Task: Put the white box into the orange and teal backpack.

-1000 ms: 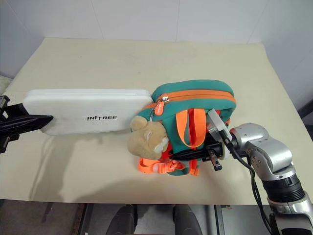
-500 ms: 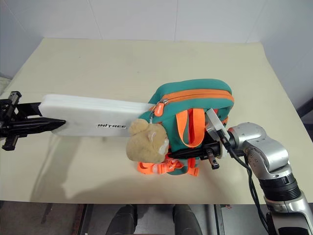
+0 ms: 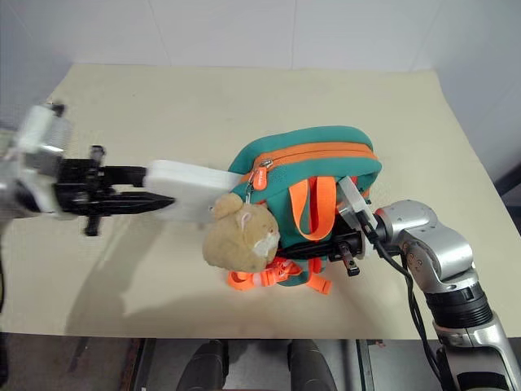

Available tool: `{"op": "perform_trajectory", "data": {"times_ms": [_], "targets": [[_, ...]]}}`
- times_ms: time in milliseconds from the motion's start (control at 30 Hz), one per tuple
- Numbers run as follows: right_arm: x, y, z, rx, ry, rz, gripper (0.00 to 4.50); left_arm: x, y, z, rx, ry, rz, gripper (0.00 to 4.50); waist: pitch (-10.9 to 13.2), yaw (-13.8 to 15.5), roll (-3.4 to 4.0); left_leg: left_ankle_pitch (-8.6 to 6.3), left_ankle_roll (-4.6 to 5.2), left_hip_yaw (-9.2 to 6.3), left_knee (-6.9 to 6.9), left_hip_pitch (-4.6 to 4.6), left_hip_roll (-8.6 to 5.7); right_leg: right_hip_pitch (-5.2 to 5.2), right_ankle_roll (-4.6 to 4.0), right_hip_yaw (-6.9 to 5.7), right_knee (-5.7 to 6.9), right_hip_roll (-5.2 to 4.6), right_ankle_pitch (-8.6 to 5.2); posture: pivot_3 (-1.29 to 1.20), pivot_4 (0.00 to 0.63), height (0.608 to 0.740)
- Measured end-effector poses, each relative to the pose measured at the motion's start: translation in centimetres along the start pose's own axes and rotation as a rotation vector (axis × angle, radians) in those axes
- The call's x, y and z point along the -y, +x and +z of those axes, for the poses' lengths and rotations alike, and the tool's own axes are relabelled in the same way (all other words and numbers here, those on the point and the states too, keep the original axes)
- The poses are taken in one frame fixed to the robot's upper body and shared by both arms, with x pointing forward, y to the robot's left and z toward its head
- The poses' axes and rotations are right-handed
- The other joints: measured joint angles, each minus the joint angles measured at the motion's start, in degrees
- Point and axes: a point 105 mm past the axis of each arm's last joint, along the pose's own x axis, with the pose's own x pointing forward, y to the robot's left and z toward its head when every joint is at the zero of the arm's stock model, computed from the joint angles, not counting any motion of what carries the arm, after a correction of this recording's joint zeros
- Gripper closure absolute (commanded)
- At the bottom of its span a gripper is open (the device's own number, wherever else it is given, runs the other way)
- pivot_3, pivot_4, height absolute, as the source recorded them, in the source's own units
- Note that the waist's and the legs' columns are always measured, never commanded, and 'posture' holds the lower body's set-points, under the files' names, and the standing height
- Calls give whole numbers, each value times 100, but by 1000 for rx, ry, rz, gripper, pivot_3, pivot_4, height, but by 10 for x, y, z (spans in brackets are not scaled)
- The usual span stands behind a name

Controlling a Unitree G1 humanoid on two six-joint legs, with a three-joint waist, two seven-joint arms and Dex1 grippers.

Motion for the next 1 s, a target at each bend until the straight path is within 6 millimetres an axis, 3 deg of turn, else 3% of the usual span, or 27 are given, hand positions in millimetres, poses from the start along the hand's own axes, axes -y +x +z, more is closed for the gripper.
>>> {"op": "perform_trajectory", "data": {"times_ms": [300, 533, 567, 833, 867, 1000], "targets": [[1, 5, -1, 7, 1, 6, 4500, -8, 76, -22, 40, -62, 0, 3253, 0, 51, 0, 1, 1, -2, 26, -1, -3, 7, 9, 6, 11, 3, 6, 0, 150, 740], [1, 7, -2, 11, 2, -9, 4500, -11, 99, -26, 15, -71, -20, 3253, 0, 51, 0, 2, 2, -4, 40, 0, -4, 10, 10, 7, 26, 3, 6, 0, 150, 740], [1, 7, -2, 11, 2, -10, 4500, -12, 99, -27, 6, -79, -20, 2542, 0, 51, 0, 1, 2, -4, 44, 1, -5, 12, 10, 7, 26, 3, 6, 0, 150, 740], [0, 10, -2, 18, 0, -17, 4500, -9, 93, -28, -61, -118, -12, 240, 0, 19, 0, 1, 2, -6, 50, 1, -6, 11, 15, 11, 31, 5, 9, 0, 150, 740], [0, 10, -2, 19, 0, -17, 4500, -10, 93, -28, -61, -118, -11, 12, 0, 24, 0, 1, 2, -5, 51, 1, -6, 11, 15, 11, 32, 5, 9, 0, 150, 740], [1, 13, -3, 24, 1, -9, 4500, -10, 95, -29, -67, -107, -2, 12, 0, 39, 0, 1, 2, -5, 55, 0, -6, 12, 15, 12, 32, 5, 9, 0, 150, 740]]}}
